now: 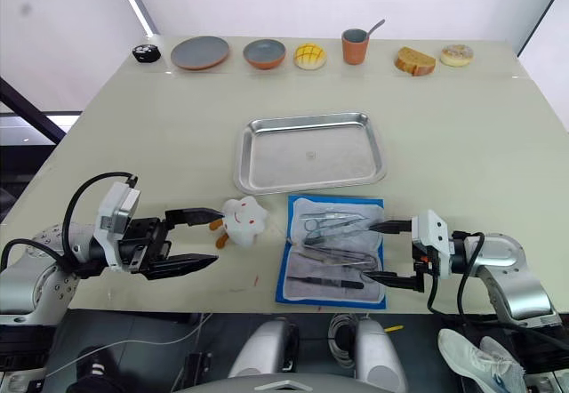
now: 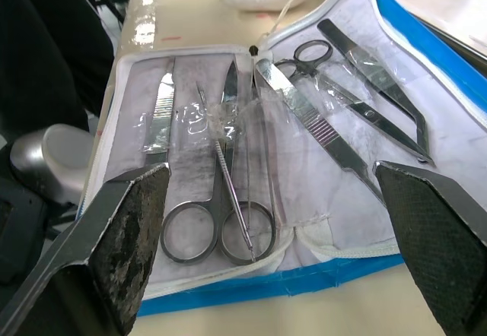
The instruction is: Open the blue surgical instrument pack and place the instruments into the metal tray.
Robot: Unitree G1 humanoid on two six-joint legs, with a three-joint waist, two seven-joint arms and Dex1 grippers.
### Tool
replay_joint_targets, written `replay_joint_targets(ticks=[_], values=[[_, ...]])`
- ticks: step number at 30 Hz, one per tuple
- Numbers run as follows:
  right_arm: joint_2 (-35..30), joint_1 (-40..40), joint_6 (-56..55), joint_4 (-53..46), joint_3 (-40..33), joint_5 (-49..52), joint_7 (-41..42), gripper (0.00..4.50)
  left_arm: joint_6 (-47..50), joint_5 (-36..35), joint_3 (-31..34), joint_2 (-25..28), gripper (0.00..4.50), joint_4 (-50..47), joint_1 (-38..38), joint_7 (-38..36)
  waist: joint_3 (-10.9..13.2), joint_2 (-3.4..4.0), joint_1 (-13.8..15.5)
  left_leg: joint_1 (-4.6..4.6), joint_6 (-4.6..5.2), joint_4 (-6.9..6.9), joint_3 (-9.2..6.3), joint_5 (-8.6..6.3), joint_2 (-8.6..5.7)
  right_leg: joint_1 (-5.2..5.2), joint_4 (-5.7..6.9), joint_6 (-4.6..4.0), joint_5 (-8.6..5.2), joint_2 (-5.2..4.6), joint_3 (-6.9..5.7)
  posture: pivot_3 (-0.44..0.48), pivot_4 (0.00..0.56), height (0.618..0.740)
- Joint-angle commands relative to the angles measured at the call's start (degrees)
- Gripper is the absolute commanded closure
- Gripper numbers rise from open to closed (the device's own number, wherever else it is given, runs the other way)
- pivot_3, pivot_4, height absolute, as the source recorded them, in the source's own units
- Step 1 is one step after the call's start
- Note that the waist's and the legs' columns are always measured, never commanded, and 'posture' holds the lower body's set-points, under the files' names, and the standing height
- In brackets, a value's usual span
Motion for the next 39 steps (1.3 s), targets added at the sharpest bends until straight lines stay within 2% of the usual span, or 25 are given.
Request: replay_joint_targets(ticks=[1,14,31,39], values=[[1.5,-1.6,-3.6,2.4,-1.0,1.6,2.1,0.0,-1.0,-0.1,1.1,0.3,0.03,-2.1,0.0,0.5,0.0,0.0,0.0,0.0,0.0,0.0,0.01,0.0,-0.01,0.0,0.0,0.0,0.0,-0.01,0.01,0.0,0.15,0.74],[3.2,-3.0,-9.2,6.1,-0.4,0.2,5.5,0.0,-3.9,1.5,-1.2,-0.2,0.03,1.1,-2.1,-1.1,0.0,0.03,0.1,0.01,0.0,0.0,0.01,0.0,-0.02,0.0,0.0,0.0,0.0,-0.01,0.0,0.0,0.15,0.74],[6.3,-9.6,-17.6,23.8,3.9,-5.7,10.4,0.0,-3.2,2.1,-4.9,-0.8,0.03,2.8,-7.3,-1.4,0.0,0.01,-0.1,0.06,0.0,0.0,0.04,0.0,-0.05,0.01,0.02,0.0,0.01,0.02,0.02,0.0,0.15,0.74],[6.7,-9.3,-19.7,27.1,4.1,-5.4,12.5,0.0,-1.8,3.6,-6.9,-0.8,0.03,2.1,-9.1,0.3,-0.1,-0.2,-0.1,0.16,0.0,0.0,0.02,0.0,-0.01,0.09,0.03,-0.01,0.01,0.03,0.02,0.0,0.15,0.74]])
